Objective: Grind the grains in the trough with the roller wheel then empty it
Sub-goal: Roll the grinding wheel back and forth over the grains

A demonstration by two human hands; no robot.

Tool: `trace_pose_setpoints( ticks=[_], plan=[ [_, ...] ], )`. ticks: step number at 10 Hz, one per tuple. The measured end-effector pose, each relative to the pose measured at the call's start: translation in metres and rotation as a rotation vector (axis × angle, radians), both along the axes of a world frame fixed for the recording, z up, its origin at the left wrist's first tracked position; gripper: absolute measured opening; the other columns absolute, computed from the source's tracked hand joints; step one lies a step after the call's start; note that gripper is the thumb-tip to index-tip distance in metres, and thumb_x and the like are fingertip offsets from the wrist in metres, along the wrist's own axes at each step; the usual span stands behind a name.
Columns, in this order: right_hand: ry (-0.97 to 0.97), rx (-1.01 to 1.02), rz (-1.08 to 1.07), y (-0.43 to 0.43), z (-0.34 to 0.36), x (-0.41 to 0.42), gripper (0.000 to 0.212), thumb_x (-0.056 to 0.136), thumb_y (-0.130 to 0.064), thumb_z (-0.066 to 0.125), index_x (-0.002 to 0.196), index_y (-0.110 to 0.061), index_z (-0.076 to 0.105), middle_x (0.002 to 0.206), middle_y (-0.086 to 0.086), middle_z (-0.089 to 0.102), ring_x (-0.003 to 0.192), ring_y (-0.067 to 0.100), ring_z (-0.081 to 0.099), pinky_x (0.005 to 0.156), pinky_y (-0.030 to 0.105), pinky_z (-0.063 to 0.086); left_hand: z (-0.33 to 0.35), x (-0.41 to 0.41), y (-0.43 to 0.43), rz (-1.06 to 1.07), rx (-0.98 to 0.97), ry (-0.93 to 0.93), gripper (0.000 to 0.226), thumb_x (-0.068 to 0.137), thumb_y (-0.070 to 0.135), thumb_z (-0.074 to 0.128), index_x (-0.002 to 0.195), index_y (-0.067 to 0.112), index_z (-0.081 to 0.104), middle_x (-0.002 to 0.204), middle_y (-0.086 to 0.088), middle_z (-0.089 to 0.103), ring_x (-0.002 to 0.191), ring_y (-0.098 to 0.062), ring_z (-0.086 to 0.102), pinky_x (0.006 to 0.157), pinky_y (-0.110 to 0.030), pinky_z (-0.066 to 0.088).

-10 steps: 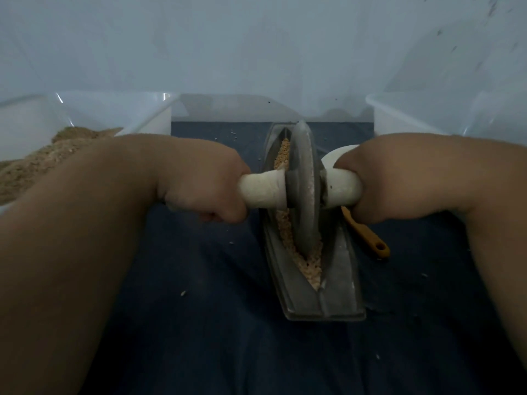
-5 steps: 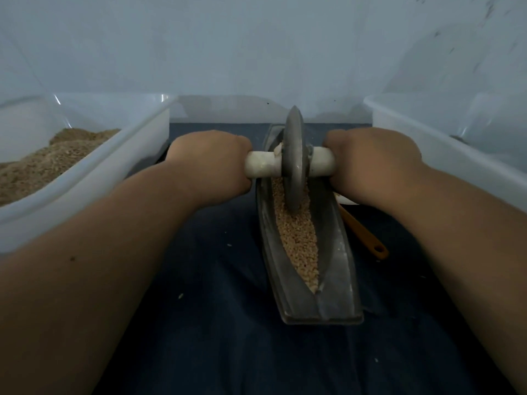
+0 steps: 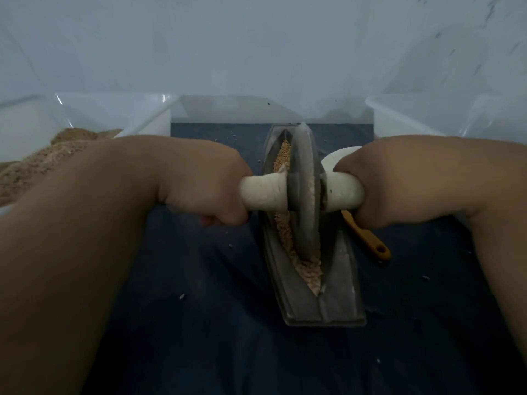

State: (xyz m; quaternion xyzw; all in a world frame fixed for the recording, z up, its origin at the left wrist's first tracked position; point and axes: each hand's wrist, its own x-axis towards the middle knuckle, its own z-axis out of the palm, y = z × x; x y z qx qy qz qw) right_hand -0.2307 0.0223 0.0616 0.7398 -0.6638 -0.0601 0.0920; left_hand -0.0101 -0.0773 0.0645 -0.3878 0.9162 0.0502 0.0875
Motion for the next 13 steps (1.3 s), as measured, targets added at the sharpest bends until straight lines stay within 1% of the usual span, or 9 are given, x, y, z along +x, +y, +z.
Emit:
trace_pose_setpoints(
  ticks=[1, 3, 4, 6, 8, 9, 11, 12, 13],
  plan=[
    [-0.018, -0.088, -0.023, -0.011, -0.010, -0.007, 0.017, 0.069, -0.047, 0.065, 0.081, -0.035, 0.061, 0.064, -0.012, 0.057, 0.056, 0.011, 0.055, 0.050, 0.026, 0.041, -0.006, -0.002, -0.007, -0.049, -0.162, 0.047, 0.019, 0.067, 0.043, 0.067, 0.074, 0.026, 0.064, 0.056, 0.006, 0.064, 0.051, -0.007, 0.059, 0.055, -0.028, 0.050],
    [-0.053, -0.299, -0.165, -0.038, -0.026, -0.013, 0.021, 0.075, -0.038, 0.066, 0.075, -0.031, 0.047, 0.068, -0.010, 0.049, 0.057, 0.007, 0.040, 0.048, 0.024, 0.026, -0.026, -0.024, -0.019, 0.088, -0.612, 0.233, 0.017, 0.081, 0.044, 0.057, 0.080, 0.033, 0.044, 0.068, 0.010, 0.044, 0.059, -0.013, 0.041, 0.050, -0.025, 0.028],
    [-0.053, -0.331, -0.169, -0.041, -0.028, -0.015, 0.019, 0.073, -0.037, 0.066, 0.074, -0.031, 0.047, 0.065, -0.010, 0.049, 0.055, 0.007, 0.041, 0.048, 0.023, 0.026, -0.028, -0.023, -0.021, 0.109, -0.626, 0.240, 0.022, 0.082, 0.045, 0.057, 0.075, 0.032, 0.041, 0.068, 0.009, 0.045, 0.055, -0.010, 0.036, 0.047, -0.023, 0.022],
    [-0.070, -0.232, -0.141, -0.034, -0.020, -0.010, 0.019, 0.075, -0.035, 0.067, 0.075, -0.031, 0.048, 0.070, -0.009, 0.052, 0.061, 0.008, 0.045, 0.051, 0.027, 0.035, -0.019, -0.018, -0.017, 0.072, -0.500, 0.155, 0.025, 0.076, 0.049, 0.059, 0.071, 0.028, 0.047, 0.068, 0.010, 0.047, 0.059, -0.012, 0.044, 0.058, -0.032, 0.041],
    [-0.015, -0.046, 0.006, -0.007, -0.006, -0.010, 0.021, 0.063, -0.051, 0.067, 0.080, -0.039, 0.062, 0.062, -0.015, 0.058, 0.053, 0.007, 0.055, 0.048, 0.023, 0.041, 0.005, 0.001, 0.005, -0.006, 0.019, 0.029, 0.018, 0.066, 0.035, 0.070, 0.067, 0.018, 0.068, 0.051, 0.007, 0.066, 0.044, -0.004, 0.059, 0.046, -0.017, 0.046],
    [-0.032, -0.065, 0.029, 0.002, -0.008, -0.006, 0.028, 0.054, -0.057, 0.068, 0.077, -0.043, 0.058, 0.059, -0.016, 0.056, 0.050, 0.005, 0.053, 0.045, 0.021, 0.037, 0.008, 0.004, 0.009, -0.064, 0.103, 0.020, 0.014, 0.068, 0.032, 0.071, 0.077, 0.021, 0.070, 0.055, 0.008, 0.068, 0.047, -0.003, 0.062, 0.052, -0.018, 0.047],
    [-0.019, -0.107, -0.057, -0.008, -0.013, -0.005, 0.020, 0.060, -0.053, 0.065, 0.075, -0.039, 0.062, 0.059, -0.014, 0.058, 0.051, 0.008, 0.055, 0.049, 0.026, 0.048, 0.002, 0.001, 0.004, -0.098, -0.007, 0.072, 0.010, 0.072, 0.032, 0.071, 0.076, 0.023, 0.067, 0.054, 0.009, 0.066, 0.050, -0.004, 0.060, 0.050, -0.015, 0.045],
    [-0.016, -0.217, -0.104, -0.018, -0.019, -0.004, 0.013, 0.070, -0.041, 0.064, 0.072, -0.030, 0.057, 0.065, -0.009, 0.057, 0.055, 0.012, 0.052, 0.052, 0.030, 0.048, -0.007, -0.005, -0.008, -0.055, -0.194, 0.130, 0.016, 0.071, 0.041, 0.067, 0.071, 0.029, 0.056, 0.063, 0.005, 0.062, 0.059, -0.009, 0.057, 0.065, -0.031, 0.052],
    [-0.024, -0.285, -0.140, -0.030, -0.021, -0.005, 0.021, 0.076, -0.034, 0.065, 0.070, -0.029, 0.046, 0.065, -0.007, 0.050, 0.056, 0.010, 0.045, 0.048, 0.026, 0.033, -0.019, -0.013, -0.017, 0.015, -0.447, 0.206, 0.016, 0.075, 0.046, 0.059, 0.075, 0.033, 0.049, 0.070, 0.011, 0.051, 0.065, -0.013, 0.048, 0.066, -0.036, 0.050]
  ],
)
